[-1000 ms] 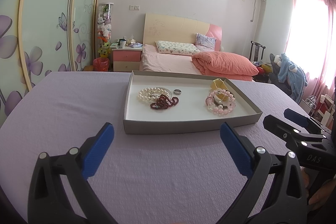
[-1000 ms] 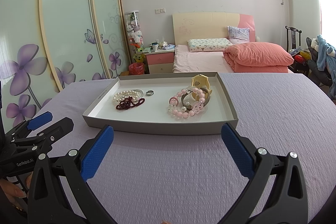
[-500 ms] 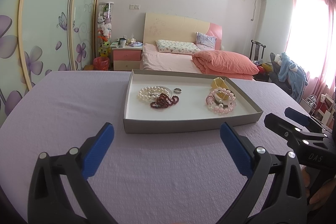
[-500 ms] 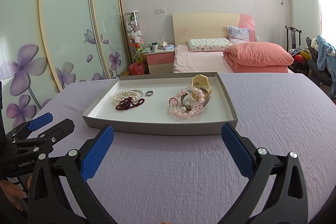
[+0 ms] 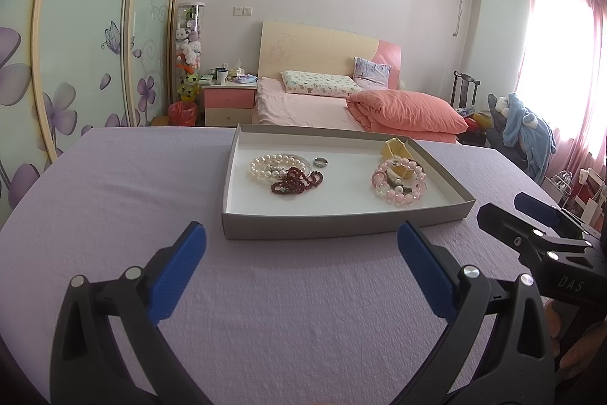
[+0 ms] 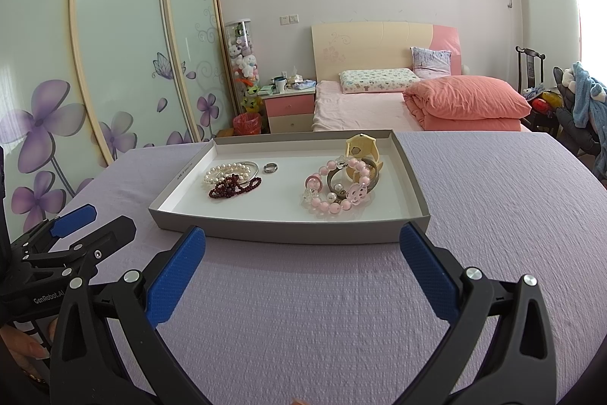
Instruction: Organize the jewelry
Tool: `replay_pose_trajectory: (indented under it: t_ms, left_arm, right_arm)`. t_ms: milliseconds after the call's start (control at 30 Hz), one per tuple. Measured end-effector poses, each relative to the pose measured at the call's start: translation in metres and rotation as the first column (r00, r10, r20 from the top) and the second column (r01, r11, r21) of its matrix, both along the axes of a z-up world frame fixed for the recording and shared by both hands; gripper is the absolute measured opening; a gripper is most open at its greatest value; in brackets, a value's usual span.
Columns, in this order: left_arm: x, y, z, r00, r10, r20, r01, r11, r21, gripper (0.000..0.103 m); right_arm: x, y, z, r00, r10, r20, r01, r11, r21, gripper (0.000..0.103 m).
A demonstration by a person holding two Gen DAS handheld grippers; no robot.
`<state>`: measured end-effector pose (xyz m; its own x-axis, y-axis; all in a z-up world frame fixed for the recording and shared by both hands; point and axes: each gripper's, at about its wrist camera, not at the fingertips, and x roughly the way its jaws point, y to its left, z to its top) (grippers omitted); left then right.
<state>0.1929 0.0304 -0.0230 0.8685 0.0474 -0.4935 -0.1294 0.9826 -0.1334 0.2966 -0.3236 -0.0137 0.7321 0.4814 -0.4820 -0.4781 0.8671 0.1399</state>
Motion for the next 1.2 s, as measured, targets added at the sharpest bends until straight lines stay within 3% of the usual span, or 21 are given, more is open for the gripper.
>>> replay_pose_trajectory:
  t_ms: [1200]
  left_arm:
    - [0.0012,-0.0018,0.0004,1.0,0.009,0.0,-0.009,1.0,-0.001,0.101]
  right_arm:
    - [0.0007,-0.0021,-0.0034,1.0,-0.002,-0.001,0.002,1.0,0.0,0.102]
